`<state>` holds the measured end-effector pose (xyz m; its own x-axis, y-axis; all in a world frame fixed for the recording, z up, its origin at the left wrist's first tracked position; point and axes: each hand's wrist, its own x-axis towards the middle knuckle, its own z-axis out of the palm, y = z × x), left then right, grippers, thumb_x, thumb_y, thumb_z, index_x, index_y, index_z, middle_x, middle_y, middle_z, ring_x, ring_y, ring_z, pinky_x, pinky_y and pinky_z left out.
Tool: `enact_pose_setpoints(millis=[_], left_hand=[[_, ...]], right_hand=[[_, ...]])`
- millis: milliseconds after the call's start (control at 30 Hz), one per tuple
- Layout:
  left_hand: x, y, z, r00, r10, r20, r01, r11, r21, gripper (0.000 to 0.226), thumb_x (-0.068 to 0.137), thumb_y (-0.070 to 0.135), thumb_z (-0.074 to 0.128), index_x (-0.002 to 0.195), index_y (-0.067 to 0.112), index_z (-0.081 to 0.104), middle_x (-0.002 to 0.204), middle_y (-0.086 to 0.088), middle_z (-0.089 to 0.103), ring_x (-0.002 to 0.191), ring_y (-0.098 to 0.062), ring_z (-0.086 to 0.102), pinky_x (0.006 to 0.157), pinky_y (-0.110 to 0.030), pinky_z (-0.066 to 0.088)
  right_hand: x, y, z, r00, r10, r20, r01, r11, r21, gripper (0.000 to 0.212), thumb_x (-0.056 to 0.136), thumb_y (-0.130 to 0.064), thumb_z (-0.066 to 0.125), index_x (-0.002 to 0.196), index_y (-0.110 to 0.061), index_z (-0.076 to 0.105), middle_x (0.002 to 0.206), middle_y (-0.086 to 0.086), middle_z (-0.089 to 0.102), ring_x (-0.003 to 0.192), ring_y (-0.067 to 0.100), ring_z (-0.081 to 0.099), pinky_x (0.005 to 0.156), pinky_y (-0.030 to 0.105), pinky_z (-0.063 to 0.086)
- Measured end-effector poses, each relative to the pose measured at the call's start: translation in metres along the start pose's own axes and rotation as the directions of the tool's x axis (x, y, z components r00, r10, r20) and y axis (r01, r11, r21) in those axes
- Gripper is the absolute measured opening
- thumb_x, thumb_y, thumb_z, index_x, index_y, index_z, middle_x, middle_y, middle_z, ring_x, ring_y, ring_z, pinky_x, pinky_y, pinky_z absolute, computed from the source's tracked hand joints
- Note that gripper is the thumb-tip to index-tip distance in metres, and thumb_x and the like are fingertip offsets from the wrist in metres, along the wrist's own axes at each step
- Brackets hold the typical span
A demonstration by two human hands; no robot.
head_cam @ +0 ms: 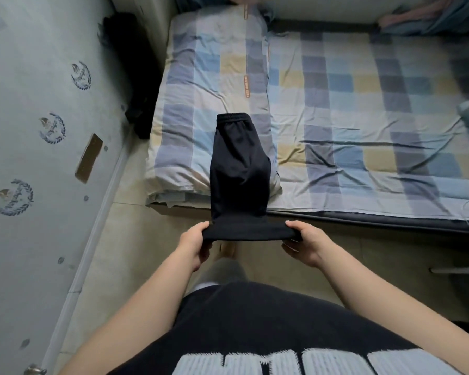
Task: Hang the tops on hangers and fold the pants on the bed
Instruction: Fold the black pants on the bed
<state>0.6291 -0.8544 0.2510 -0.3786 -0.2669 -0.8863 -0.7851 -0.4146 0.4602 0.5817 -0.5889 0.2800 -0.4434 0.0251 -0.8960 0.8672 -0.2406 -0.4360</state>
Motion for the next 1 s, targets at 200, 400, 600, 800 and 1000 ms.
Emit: enact_pose_setpoints(millis=[200,400,600,800,1000], left_hand=[[0.051,0.145,0.045,0.998,-0.03,0.053,0.034,0.997,-0.076,0.012,0.095,0.032,0.061,0.09,0.021,0.062,0.063,0.003,0.061,0.051,-0.012,0.052,0.038,-0.018,0.038],[0.119,0.279,0.099,0.996,-0.058,0.07,0.06,0.998,-0.024,0.023,0.097,0.03,0.055,0.076,0.021,0.057,0.054,0.004,0.054,0.046,-0.01,0.047,0.04,-0.018,0.032],[0.219,0.362,0.153,0.997,-0.079,0.017,0.08,0.996,-0.032,0.014,0.096,0.03,0.054,0.085,0.021,0.056,0.07,0.001,0.057,0.046,-0.01,0.047,0.041,-0.015,0.035],[0.336,0.395,0.203,0.998,-0.018,-0.059,0.016,0.999,-0.033,0.012,0.094,0.031,0.056,0.089,0.022,0.062,0.077,0.003,0.066,0.058,-0.01,0.057,0.049,-0.021,0.039],[0.424,0.373,0.228,0.999,0.032,-0.002,-0.032,0.999,-0.015,0.032,0.102,0.044,0.049,0.127,0.026,0.059,0.114,0.006,0.072,0.092,-0.012,0.07,0.066,-0.027,0.047]], right_hand=[[0.056,-0.131,0.078,0.999,0.041,0.003,-0.041,0.999,0.024,0.011,0.097,-0.017,0.056,0.087,-0.014,0.058,0.082,0.006,0.059,0.072,0.019,0.057,0.067,0.03,0.047],[0.125,-0.256,0.146,0.999,0.032,-0.033,-0.03,0.998,0.06,0.014,0.098,-0.022,0.056,0.085,-0.017,0.058,0.083,0.004,0.058,0.073,0.016,0.06,0.072,0.031,0.05],[0.223,-0.338,0.191,0.996,0.052,-0.073,-0.045,0.994,0.095,0.013,0.097,-0.028,0.059,0.089,-0.019,0.058,0.087,0.004,0.061,0.075,0.016,0.063,0.069,0.033,0.051],[0.354,-0.369,0.229,0.996,0.074,-0.043,-0.069,0.992,0.107,0.012,0.098,-0.029,0.058,0.096,-0.017,0.058,0.09,0.003,0.064,0.079,0.015,0.065,0.069,0.032,0.052],[0.456,-0.358,0.229,0.99,0.093,0.103,-0.095,0.995,0.016,0.019,0.098,-0.029,0.058,0.115,-0.021,0.06,0.118,0.001,0.071,0.108,0.02,0.066,0.089,0.038,0.051]])
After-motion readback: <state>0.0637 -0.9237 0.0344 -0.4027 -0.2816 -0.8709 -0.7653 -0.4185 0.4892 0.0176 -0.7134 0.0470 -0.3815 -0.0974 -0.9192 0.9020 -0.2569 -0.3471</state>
